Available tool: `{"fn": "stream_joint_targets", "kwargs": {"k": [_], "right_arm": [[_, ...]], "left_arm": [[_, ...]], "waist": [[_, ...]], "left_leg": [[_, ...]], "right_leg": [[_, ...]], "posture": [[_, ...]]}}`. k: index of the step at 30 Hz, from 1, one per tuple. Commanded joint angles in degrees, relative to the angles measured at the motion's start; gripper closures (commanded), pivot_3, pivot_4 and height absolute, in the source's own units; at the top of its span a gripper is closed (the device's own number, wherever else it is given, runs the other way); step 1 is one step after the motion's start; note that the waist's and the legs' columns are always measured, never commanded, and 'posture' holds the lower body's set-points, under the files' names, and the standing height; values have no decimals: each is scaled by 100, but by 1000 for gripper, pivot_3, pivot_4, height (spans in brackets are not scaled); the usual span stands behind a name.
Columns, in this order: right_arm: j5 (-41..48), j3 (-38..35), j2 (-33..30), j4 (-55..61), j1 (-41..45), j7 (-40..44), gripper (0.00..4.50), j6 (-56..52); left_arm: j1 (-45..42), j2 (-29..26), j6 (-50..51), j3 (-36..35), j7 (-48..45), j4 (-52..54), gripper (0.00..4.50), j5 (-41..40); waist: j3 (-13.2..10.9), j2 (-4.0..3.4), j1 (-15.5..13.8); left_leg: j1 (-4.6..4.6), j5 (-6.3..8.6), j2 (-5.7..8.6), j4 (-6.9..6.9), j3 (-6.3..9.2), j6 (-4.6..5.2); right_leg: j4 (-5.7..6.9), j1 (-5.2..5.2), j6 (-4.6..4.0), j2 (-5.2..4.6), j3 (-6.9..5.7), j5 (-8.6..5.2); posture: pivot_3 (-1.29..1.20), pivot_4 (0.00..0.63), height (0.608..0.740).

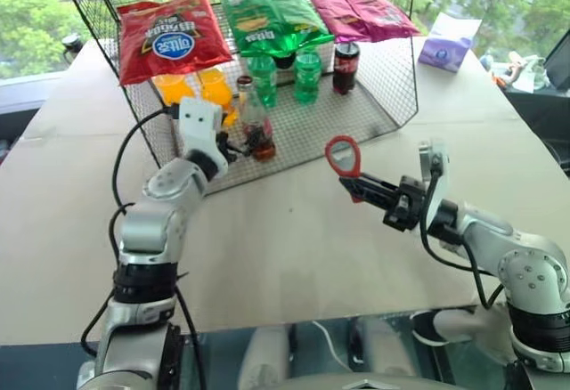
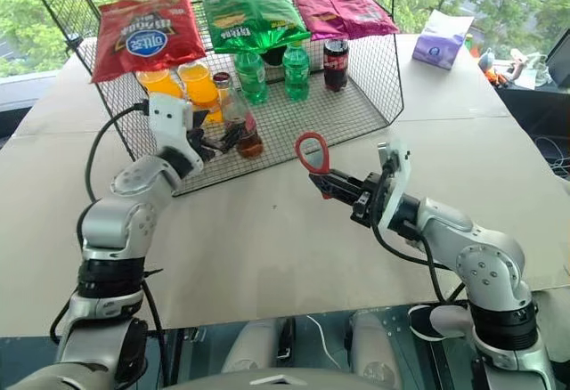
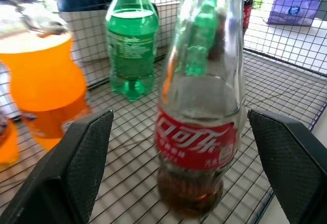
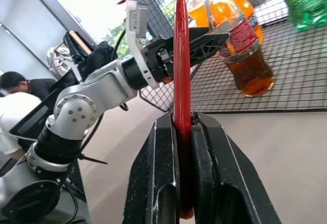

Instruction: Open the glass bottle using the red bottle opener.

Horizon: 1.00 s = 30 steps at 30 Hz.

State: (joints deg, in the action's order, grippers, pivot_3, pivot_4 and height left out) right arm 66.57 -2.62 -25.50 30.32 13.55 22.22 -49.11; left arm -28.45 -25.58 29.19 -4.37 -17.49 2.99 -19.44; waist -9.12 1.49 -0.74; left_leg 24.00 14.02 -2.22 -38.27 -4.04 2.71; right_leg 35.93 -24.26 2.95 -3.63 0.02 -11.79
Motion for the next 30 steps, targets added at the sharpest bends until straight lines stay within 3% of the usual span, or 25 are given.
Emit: {"fn": "stream_joint_targets", "kwargs": {"k": [1, 5, 8, 10, 15, 22, 30], "right_arm": [[-61, -63, -34, 306, -103, 161, 4500, 195], [-151, -120, -106, 375, -252, 256, 4500, 250], [-164, -174, -165, 424, -344, 261, 4500, 277], [-141, -186, -186, 462, -373, 234, 4500, 284], [-87, -208, -196, 510, -380, 134, 4500, 276], [1, -301, -220, 556, -400, 16, 4500, 286], [-422, -638, -409, 954, -799, -154, 4500, 644]], "left_arm": [[-322, 112, -335, 69, -170, -421, 128, 179], [-702, 234, -622, 23, -279, -1100, 128, 308], [-885, 285, -913, 25, -490, -1541, 1459, 362], [-918, 291, -1063, 14, -569, -1681, 1861, 395], [-791, 322, -1111, -26, -1178, -1461, 1859, 72], [-165, 136, 7, 228, -2482, 456, 1859, -1149], [237, -26, -370, 798, -2966, 919, 1859, -725]], "waist": [[0, 0, 6], [-1, 1, 8], [-1, 1, 2], [-1, 1, 3], [-1, 1, -8], [-1, 1, -3], [-1, -1, 2]], "left_leg": [[1, 0, 0, 1, 0, 0], [3, 0, -1, 1, 1, 0], [4, 0, 0, -1, 0, 0], [4, 0, 0, -2, 1, 0], [5, 0, -2, -2, 2, 0], [53, 1, -7, -7, 17, 3], [67, 0, 4, -16, 28, 3]], "right_leg": [[0, 0, 5, 1, -1, 3], [0, -1, 9, 4, -3, 5], [0, 0, 6, 3, -5, 3], [0, 0, 6, 2, -5, 4], [1, 0, 7, 1, -7, 4], [-1, -37, 18, -6, -10, 11], [6, -49, 20, 5, -16, 12]], "posture": [[0, 150, 740], [0, 150, 740], [0, 150, 740], [0, 150, 740], [0, 150, 740], [0, 150, 740], [0, 150, 740]]}}
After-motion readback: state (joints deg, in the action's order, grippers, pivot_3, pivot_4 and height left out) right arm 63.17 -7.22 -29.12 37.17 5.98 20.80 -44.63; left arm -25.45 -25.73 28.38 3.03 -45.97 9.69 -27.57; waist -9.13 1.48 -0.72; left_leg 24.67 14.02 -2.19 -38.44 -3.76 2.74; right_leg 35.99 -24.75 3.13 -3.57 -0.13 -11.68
